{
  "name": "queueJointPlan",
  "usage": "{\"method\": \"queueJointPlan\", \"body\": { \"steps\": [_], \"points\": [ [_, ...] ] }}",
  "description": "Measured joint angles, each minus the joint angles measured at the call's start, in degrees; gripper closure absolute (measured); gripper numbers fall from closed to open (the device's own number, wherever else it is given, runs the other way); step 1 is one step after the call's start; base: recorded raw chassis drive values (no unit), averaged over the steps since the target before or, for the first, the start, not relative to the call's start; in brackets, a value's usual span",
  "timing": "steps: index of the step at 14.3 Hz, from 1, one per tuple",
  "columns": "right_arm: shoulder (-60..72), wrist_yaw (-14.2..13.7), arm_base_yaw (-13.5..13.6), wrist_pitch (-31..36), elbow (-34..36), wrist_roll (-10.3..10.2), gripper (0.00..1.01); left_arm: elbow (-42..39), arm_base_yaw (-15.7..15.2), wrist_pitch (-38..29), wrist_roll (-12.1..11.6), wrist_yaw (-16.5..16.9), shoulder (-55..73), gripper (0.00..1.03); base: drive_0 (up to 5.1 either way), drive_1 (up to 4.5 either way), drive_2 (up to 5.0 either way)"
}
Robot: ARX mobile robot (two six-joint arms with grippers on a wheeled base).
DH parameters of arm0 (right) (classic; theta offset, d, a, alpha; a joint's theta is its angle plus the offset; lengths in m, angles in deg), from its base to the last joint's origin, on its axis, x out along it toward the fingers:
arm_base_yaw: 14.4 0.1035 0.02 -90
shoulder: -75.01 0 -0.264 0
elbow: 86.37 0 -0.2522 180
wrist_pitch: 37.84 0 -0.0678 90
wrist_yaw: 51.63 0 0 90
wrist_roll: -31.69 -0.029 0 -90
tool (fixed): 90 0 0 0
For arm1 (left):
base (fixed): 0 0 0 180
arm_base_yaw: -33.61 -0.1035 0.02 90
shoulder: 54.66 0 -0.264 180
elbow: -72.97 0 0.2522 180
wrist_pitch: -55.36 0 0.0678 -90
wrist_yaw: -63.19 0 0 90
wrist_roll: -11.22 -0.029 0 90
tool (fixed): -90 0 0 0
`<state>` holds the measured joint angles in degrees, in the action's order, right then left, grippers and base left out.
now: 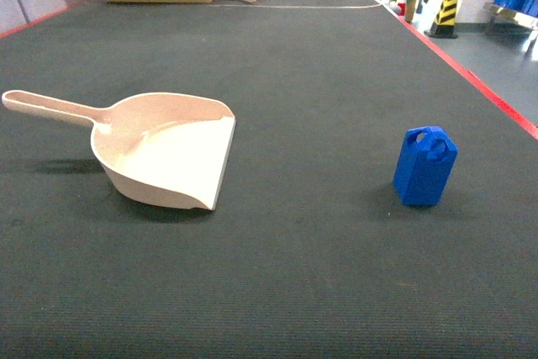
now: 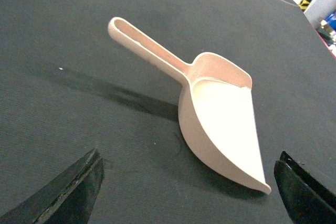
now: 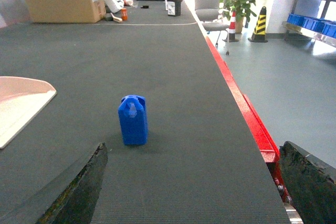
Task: Place part in tray to right shelf
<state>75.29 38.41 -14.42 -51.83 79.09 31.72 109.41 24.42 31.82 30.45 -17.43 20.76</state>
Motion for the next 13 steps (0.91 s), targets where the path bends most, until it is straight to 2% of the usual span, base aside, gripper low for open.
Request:
{"method": "queueJointPlan", "body": {
  "steps": [2, 3, 5, 7, 9, 11, 12, 13],
  "points": [
    [0.00, 0.00, 0.00, 0.00, 0.00, 0.00, 0.03, 7.89, 0.07, -6.97, 10.88, 1.70, 16.02, 0.05, 0.0, 0.00, 0.0],
    [0.00, 0.00, 0.00, 0.00, 0.00, 0.00, 0.03, 12.50, -0.09, -10.36, 18.78, 3.19, 24.50, 0.05, 0.0, 0.00, 0.0],
    [0.00, 0.00, 0.00, 0.00, 0.00, 0.00, 0.03, 19.26, -0.26, -14.25, 26.91, 4.26, 33.51, 0.05, 0.0, 0.00, 0.0],
    [0.00, -0.02, 0.00, 0.00, 0.00, 0.00, 0.03, 25.18, -1.16, -14.25, 30.93, 4.35, 38.40, 0.05, 0.0, 0.00, 0.0],
    [0.00, 0.00, 0.00, -0.04, 0.00, 0.00, 0.03, 25.57, -1.49, -12.94, 32.92, 4.83, 38.95, 0.05, 0.0, 0.00, 0.0],
    [0.00, 0.00, 0.00, 0.00, 0.00, 0.00, 0.03, 25.59, -1.79, -13.09, 33.31, 4.83, 38.95, 0.05, 0.0, 0.00, 0.0],
    [0.00, 0.00, 0.00, 0.00, 0.00, 0.00, 0.03, 25.20, -1.77, -17.75, 34.10, 7.08, 39.76, 0.05, 0.0, 0.00, 0.0],
    [0.00, 0.00, 0.00, 0.00, 0.00, 0.00, 0.03, 25.51, -1.36, -24.50, 34.69, 10.84, 41.53, 0.05, 0.0, 0.00, 0.0]
  ]
}}
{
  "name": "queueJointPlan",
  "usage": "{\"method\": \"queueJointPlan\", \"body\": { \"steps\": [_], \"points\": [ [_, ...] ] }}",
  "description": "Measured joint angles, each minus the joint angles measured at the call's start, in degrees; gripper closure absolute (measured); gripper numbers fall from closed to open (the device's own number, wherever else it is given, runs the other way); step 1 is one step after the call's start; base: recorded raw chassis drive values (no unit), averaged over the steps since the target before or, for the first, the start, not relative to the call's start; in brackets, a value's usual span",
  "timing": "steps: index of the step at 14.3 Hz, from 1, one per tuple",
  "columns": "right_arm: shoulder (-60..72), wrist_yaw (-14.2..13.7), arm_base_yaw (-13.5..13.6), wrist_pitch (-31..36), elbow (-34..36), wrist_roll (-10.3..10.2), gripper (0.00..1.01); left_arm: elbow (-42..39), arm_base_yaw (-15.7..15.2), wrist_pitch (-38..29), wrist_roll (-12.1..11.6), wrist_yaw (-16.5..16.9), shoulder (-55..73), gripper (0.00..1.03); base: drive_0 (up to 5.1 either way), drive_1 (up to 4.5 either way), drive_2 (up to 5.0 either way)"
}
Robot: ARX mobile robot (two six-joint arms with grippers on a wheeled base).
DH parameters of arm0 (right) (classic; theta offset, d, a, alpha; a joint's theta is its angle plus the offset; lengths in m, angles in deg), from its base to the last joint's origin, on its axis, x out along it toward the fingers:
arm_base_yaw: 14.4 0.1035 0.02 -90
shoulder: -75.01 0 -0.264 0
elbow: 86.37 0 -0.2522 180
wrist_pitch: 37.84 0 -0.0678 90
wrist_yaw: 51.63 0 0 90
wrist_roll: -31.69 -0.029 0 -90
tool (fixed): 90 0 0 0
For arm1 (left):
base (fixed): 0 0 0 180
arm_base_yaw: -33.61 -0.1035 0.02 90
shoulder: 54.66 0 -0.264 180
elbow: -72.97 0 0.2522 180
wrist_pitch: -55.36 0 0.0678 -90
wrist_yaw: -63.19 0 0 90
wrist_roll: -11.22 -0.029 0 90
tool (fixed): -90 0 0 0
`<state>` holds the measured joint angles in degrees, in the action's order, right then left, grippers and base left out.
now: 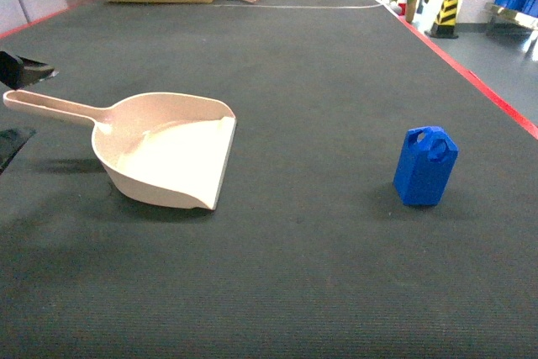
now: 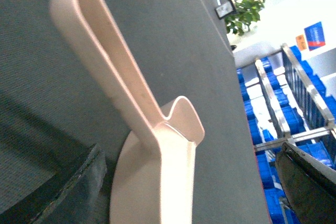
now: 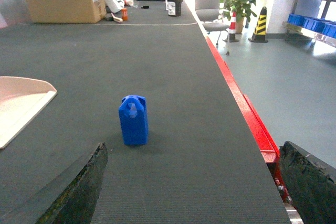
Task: Place part in tray to right shelf
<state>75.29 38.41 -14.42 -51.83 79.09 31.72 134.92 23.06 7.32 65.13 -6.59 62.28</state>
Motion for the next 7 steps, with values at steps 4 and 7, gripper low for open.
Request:
{"method": "queueJointPlan", "body": {
  "steps": [4, 7],
  "points": [
    [0.00, 0.00, 0.00, 0.00, 0.00, 0.00, 0.03, 5.90, 1.73, 0.52, 2.51, -0.24, 5.62, 0.05, 0.0, 0.00, 0.0],
    [0.00, 0.00, 0.00, -0.02, 0.00, 0.00, 0.03, 10.71, 1.49, 2.10, 2.91, -0.92, 9.66, 0.05, 0.0, 0.00, 0.0]
  ]
}}
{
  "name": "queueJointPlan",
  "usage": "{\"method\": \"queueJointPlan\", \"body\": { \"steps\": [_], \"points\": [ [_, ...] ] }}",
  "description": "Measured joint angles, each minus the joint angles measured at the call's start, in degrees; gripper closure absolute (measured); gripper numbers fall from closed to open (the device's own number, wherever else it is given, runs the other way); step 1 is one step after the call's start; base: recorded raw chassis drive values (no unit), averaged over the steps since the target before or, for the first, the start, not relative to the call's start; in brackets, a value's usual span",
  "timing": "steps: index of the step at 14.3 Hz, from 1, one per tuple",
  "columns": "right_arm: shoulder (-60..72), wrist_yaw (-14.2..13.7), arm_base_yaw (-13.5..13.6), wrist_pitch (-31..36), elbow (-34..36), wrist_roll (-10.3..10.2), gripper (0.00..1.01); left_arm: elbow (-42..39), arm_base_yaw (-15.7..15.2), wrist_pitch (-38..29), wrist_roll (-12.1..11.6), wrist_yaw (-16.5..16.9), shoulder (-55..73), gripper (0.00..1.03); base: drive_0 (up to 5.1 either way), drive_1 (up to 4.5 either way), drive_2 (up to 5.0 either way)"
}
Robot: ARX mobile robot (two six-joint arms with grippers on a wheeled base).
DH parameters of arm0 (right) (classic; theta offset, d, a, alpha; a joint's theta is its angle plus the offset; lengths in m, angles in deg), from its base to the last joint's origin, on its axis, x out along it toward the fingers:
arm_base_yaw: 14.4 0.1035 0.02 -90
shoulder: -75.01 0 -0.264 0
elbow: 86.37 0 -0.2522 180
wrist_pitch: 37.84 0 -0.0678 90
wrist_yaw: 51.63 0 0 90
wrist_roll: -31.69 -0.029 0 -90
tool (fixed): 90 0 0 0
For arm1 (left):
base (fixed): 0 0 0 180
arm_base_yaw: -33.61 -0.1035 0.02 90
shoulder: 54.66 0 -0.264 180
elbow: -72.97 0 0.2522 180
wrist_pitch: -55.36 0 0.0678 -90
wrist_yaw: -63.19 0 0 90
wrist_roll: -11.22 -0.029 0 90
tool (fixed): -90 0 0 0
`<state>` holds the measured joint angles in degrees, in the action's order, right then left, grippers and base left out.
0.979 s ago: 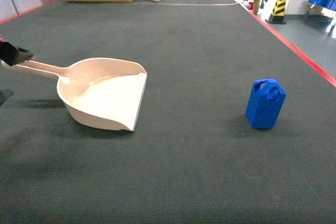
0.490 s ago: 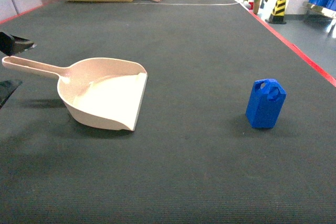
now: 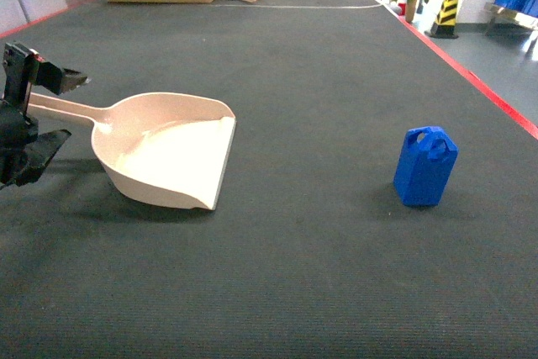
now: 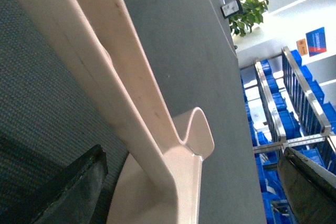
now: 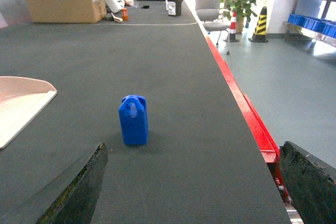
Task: Place part in tray to right shelf
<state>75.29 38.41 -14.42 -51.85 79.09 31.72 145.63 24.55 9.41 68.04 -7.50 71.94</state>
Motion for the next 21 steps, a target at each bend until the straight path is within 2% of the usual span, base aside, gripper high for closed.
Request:
{"method": "queueJointPlan", "body": {
  "steps": [5, 9, 10, 11, 14, 15, 19, 21],
  "points": [
    [0.00, 0.00, 0.00, 0.02, 0.00, 0.00, 0.03, 7.82, -1.73, 2.71, 0.48, -1.51, 5.84, 0.05, 0.0, 0.00, 0.0],
    [0.00, 0.00, 0.00, 0.00, 0.00, 0.00, 0.03, 13.14, -3.30, 3.65, 1.75, -2.93, 9.18, 0.05, 0.0, 0.00, 0.0],
    [0.00, -0.02, 0.00, 0.02, 0.00, 0.00, 0.03, 16.24, -3.80, 3.80, 2.43, -3.26, 11.17, 0.12, 0.0, 0.00, 0.0],
    [0.00, -0.02, 0.00, 0.00, 0.00, 0.00, 0.03, 17.31, -3.80, 3.39, 3.28, -3.13, 12.57, 0.37, 0.0, 0.00, 0.0],
    [0.00, -0.02, 0.00, 0.02, 0.00, 0.00, 0.03, 15.74, -3.41, -1.66, 5.86, -1.03, 12.59, 0.76, 0.0, 0.00, 0.0],
    [0.00, -0.02, 0.00, 0.00, 0.00, 0.00, 0.03, 14.47, -3.28, -3.67, 9.18, -0.39, 11.91, 0.85, 0.0, 0.00, 0.0],
    [0.00, 0.00, 0.00, 0.02, 0.00, 0.00, 0.03, 2.84, -0.68, -13.70, 11.69, 1.03, 1.36, 0.89, 0.0, 0.00, 0.0],
    [0.00, -0.02, 0.00, 0.02, 0.00, 0.00, 0.03, -2.19, 2.12, -13.97, 15.17, 1.33, -4.96, 0.89, 0.0, 0.00, 0.0]
  ]
}}
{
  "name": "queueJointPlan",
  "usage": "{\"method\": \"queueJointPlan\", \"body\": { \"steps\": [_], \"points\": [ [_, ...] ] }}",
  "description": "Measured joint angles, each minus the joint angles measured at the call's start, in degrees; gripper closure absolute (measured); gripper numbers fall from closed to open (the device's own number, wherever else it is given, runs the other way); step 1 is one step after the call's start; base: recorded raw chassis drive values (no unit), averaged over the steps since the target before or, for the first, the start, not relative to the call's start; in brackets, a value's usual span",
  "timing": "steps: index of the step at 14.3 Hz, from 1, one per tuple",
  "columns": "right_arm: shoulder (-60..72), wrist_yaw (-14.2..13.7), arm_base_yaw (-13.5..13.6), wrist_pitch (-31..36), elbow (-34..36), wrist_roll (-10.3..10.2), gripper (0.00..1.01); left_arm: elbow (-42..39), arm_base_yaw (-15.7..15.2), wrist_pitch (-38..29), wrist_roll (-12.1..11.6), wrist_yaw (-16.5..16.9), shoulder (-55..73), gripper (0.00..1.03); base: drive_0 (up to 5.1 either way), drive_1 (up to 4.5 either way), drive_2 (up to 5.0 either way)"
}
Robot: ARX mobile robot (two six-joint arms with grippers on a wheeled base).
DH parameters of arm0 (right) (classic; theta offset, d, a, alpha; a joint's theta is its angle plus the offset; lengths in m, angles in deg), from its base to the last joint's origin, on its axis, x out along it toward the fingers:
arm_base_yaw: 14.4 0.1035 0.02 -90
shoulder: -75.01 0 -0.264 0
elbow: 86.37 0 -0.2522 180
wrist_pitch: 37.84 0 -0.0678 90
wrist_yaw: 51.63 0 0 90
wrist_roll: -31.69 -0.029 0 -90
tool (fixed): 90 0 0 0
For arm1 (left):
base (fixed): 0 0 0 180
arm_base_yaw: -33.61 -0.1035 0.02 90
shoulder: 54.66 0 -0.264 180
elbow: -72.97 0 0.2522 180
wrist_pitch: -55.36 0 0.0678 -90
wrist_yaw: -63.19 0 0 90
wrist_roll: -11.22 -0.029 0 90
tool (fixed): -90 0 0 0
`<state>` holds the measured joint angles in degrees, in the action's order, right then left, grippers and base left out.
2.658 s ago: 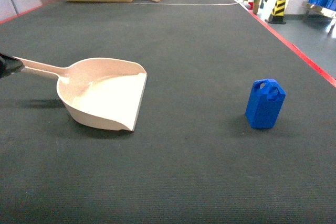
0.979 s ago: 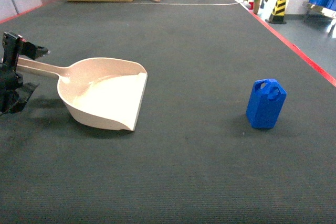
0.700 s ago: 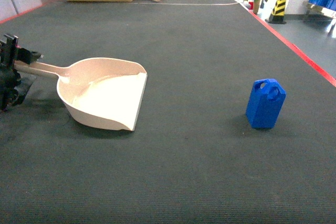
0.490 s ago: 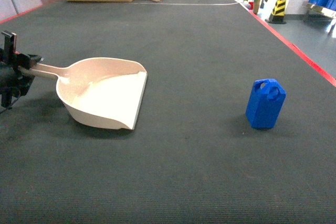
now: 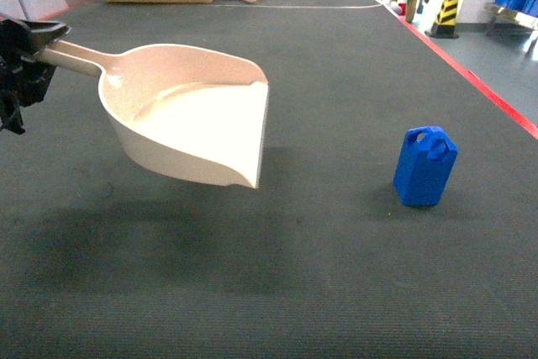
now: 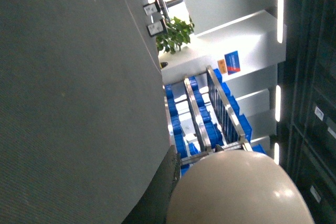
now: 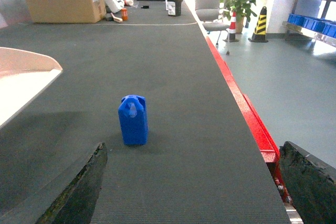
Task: Place part in tray to right shelf
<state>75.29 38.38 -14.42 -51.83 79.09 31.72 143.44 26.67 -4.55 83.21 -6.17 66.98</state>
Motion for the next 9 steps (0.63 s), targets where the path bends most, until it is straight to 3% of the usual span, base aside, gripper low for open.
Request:
{"method": "queueJointPlan", "body": {
  "steps": [3, 5, 9],
  "points": [
    [0.00, 0.00, 0.00, 0.00, 0.00, 0.00, 0.03, -7.10, 5.90, 0.37, 5.49, -0.70, -3.80, 0.89, 0.0, 0.00, 0.0],
    [0.00, 0.00, 0.00, 0.00, 0.00, 0.00, 0.03, -10.51, 8.37, 0.35, 7.72, -0.48, -6.45, 0.89, 0.0, 0.00, 0.0],
    [0.00, 0.02, 0.00, 0.00, 0.00, 0.00, 0.03, -10.99, 7.69, 0.33, 8.85, -0.74, -7.43, 0.89, 0.0, 0.00, 0.0]
  ]
}}
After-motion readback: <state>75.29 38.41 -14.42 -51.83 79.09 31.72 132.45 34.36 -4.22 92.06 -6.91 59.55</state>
